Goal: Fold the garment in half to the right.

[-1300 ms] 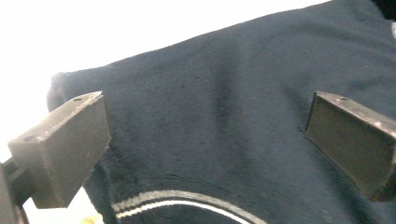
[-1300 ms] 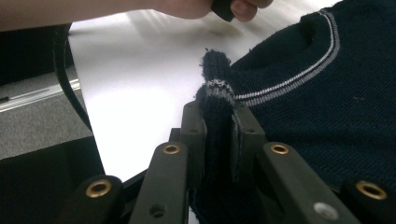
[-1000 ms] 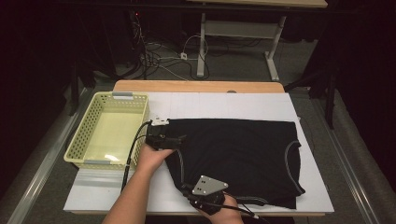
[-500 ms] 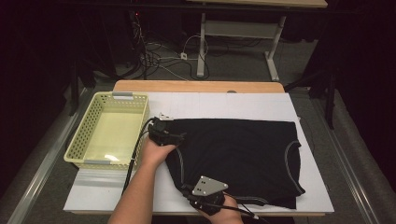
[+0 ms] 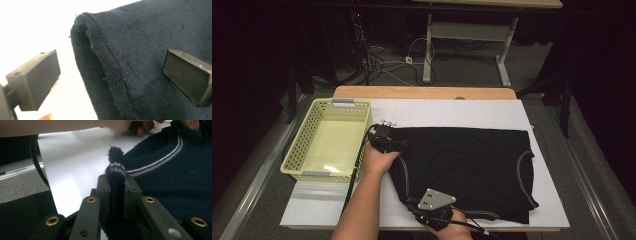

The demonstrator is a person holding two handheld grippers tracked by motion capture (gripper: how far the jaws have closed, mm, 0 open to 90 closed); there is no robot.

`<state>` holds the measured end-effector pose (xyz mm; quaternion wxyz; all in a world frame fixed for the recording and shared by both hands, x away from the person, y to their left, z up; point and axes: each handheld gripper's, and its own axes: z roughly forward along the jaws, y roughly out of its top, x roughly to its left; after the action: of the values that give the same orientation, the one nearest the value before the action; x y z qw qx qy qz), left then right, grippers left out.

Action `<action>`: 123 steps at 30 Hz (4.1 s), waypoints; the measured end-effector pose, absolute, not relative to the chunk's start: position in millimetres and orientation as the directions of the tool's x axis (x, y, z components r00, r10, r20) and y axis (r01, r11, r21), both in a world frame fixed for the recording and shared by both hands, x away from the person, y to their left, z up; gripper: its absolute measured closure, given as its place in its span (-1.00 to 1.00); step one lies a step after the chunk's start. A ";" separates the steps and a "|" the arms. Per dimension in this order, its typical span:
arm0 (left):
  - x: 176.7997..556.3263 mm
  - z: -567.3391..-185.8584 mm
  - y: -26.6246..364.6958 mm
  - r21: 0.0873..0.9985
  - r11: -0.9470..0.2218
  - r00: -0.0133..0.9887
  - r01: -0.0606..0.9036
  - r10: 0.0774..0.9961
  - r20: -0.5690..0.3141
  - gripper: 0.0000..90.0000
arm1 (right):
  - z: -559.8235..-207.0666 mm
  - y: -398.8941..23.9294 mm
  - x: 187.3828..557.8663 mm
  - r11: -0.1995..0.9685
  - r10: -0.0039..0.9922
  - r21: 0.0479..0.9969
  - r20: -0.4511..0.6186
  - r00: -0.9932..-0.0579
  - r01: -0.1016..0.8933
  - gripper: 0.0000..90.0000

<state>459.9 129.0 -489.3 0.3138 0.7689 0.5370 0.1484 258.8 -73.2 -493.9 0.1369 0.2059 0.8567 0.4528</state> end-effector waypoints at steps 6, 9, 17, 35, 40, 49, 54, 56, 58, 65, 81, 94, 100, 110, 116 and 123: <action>453.8 -488.3 132.5 0.676 -0.221 0.401 0.703 0.908 -0.121 -0.51 | -494.0 -73.2 258.7 0.507 0.476 0.832 -0.050 -0.878 0.228 0.74; 451.1 -488.5 135.2 0.691 -0.202 0.399 0.694 0.907 -0.136 -0.12 | -494.0 -73.1 258.7 0.508 0.475 0.831 -0.049 -0.879 0.228 0.74; 446.7 -490.1 136.4 0.714 -0.232 0.472 0.660 0.868 -0.154 0.67 | -494.1 -72.7 258.9 0.511 0.476 0.827 -0.044 -0.878 0.235 0.74; 445.1 -489.2 138.3 0.728 -0.233 0.508 0.645 0.842 -0.180 0.79 | -494.2 -73.2 256.2 0.502 0.484 0.837 -0.062 -0.873 0.219 0.75; 441.1 -476.5 133.9 0.744 -0.178 0.505 0.643 0.830 -0.238 0.79 | -491.9 -74.7 254.8 0.493 0.482 0.847 -0.075 -0.873 0.200 0.75; 434.8 -429.3 136.0 0.756 -0.139 0.434 0.640 0.877 -0.206 0.80 | -464.5 -78.1 246.6 0.417 0.479 0.892 -0.051 -0.876 0.176 0.77; 423.3 -405.4 150.7 0.769 -0.139 0.412 0.624 0.894 -0.174 0.80 | -447.3 -66.7 239.7 0.413 0.442 0.901 -0.074 -0.894 0.130 0.77; 419.0 -398.4 155.8 0.776 -0.138 0.413 0.615 0.895 -0.167 0.80 | -443.5 -59.4 238.1 0.419 0.425 0.901 -0.082 -0.901 0.115 0.77; 415.5 -394.1 159.8 0.778 -0.141 0.411 0.612 0.898 -0.160 0.80 | -440.6 -52.0 234.5 0.425 0.409 0.900 -0.098 -0.907 0.095 0.77; 412.9 -392.9 151.3 0.775 -0.170 0.432 0.609 0.890 -0.144 0.79 | -441.6 -63.5 233.7 0.436 0.425 0.894 -0.104 -0.899 0.103 0.77; 429.1 -390.2 88.7 0.798 -0.218 0.538 0.562 0.829 -0.153 0.79 | -438.0 -124.9 226.9 0.407 0.562 0.902 -0.120 -0.818 0.147 0.77; 438.1 -386.5 29.7 0.808 -0.258 0.611 0.529 0.777 -0.152 0.78 | -441.2 -173.6 217.7 0.386 0.663 0.901 -0.119 -0.739 0.201 0.77; 442.2 -387.5 6.8 0.809 -0.274 0.631 0.520 0.762 -0.148 0.78 | -443.1 -192.8 214.2 0.388 0.696 0.896 -0.129 -0.707 0.218 0.77; 449.9 -395.3 -39.5 0.804 -0.296 0.672 0.516 0.722 -0.165 0.77 | -447.0 -229.8 206.0 0.386 0.752 0.884 -0.136 -0.644 0.264 0.77; 450.9 -403.8 -60.7 0.806 -0.301 0.693 0.510 0.699 -0.177 0.76 | -452.0 -249.9 203.8 0.387 0.775 0.875 -0.138 -0.617 0.290 0.77; 452.8 -419.9 -78.3 0.797 -0.320 0.718 0.512 0.668 -0.192 0.76 | -458.5 -267.2 198.2 0.385 0.789 0.867 -0.132 -0.599 0.316 0.78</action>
<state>452.8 -78.3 -419.9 0.4545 0.8079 0.3652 0.0863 198.2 -267.2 -458.5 0.2762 0.3522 0.7850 0.4283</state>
